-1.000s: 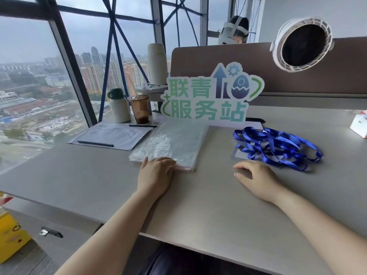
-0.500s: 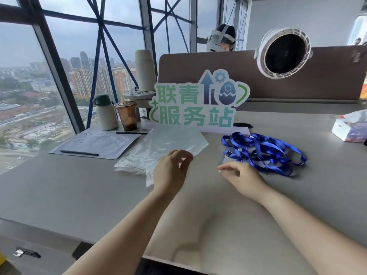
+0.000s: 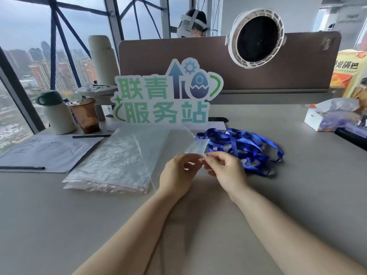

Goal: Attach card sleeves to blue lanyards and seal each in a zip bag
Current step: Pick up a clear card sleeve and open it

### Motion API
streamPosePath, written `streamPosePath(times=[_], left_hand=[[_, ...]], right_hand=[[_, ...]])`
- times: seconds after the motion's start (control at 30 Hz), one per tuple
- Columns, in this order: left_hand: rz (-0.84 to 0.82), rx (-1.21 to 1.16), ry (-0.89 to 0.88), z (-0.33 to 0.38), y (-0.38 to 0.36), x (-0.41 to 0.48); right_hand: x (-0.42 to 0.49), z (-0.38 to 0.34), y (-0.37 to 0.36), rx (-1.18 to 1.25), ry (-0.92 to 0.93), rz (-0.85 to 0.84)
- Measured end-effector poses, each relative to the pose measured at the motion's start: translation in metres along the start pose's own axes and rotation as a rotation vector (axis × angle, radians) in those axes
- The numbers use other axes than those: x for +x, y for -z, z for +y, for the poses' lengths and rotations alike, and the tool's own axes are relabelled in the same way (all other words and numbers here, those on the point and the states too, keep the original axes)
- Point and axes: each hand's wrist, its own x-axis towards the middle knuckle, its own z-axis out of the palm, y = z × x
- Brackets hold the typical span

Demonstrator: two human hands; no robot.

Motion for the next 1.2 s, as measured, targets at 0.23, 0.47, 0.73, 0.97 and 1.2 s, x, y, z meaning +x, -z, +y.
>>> streamPosePath(times=[0.23,0.47,0.73,0.97,1.2], left_hand=[[-0.028,-0.141,0.013,0.0,0.006,-0.004],[-0.004,-0.319,0.06,0.009,0.012,-0.011],[-0.022,-0.16,-0.006,0.004,0.012,-0.009],[-0.002,-0.235,0.086,0.006,0.016,-0.004],[0.011,-0.2,0.003,0.01,0.014,-0.008]], right_hand=[[0.0,0.005,0.004,-0.031,0.001,-0.026],[-0.006,-0.001,0.002,0.001,0.033,-0.075],[-0.005,0.0,0.003,-0.026,0.032,-0.046],[-0.01,-0.001,-0.001,-0.095,0.073,-0.043],[-0.013,-0.005,-0.002,-0.099,0.017,-0.101]])
